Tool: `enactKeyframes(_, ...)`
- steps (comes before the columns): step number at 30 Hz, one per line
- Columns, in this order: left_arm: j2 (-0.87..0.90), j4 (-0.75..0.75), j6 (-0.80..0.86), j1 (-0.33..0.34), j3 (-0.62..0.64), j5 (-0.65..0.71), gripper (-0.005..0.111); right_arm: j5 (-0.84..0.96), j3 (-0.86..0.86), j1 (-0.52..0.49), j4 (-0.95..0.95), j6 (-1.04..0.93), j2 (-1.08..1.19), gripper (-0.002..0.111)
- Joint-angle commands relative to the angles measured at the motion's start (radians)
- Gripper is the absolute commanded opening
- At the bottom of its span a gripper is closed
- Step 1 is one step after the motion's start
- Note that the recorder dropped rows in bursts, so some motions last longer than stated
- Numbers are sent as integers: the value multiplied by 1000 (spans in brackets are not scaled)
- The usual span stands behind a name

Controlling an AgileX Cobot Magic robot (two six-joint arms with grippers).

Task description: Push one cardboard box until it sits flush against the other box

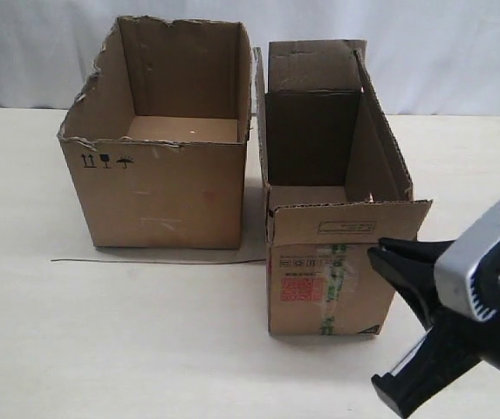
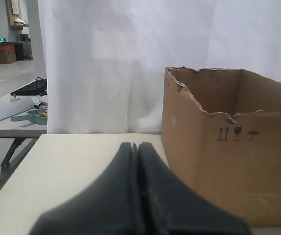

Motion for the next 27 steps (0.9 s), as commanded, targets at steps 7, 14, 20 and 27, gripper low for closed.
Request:
enactKeyframes(7, -1, -1, -4, 3, 2, -13, 0, 10, -161, 3, -5, -319, 132, 5)
enactKeyframes(14, -1, 1, -4, 3, 2, -15, 0, 10, -168, 3, -5, -307, 139, 5)
enactKeyframes(20, -1, 3, -4, 3, 2, -14, 0, 13, -168, 3, -5, -281, 139, 5)
enactKeyframes(27, -1, 3, -4, 3, 2, -14, 0, 27, -158, 3, -5, -188, 139, 5)
